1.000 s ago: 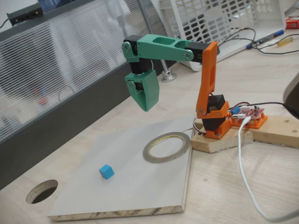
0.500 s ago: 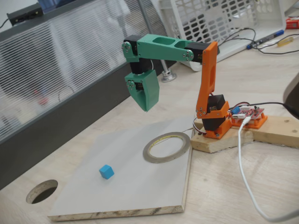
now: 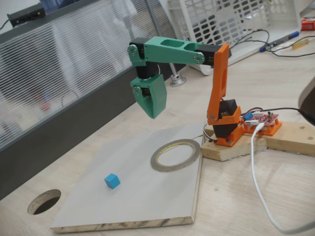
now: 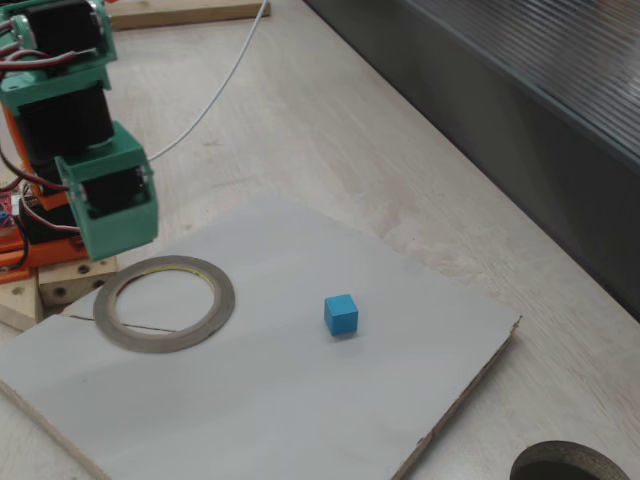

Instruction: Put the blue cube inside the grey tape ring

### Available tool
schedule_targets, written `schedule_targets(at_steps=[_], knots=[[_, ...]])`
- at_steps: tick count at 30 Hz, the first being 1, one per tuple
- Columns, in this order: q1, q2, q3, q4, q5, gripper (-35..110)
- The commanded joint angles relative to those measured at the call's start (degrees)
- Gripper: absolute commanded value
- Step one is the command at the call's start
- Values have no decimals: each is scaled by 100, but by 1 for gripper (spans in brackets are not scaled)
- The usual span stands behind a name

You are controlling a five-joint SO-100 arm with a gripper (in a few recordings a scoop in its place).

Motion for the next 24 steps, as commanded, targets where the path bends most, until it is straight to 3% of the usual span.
schedule_targets(at_steps=[1, 10, 16, 24], knots=[[-1081, 132, -9, -18, 79, 0], [-3322, 132, -9, 35, 79, 0], [-3419, 79, -9, 35, 79, 0], [-3366, -1582, -325, -18, 62, 0]])
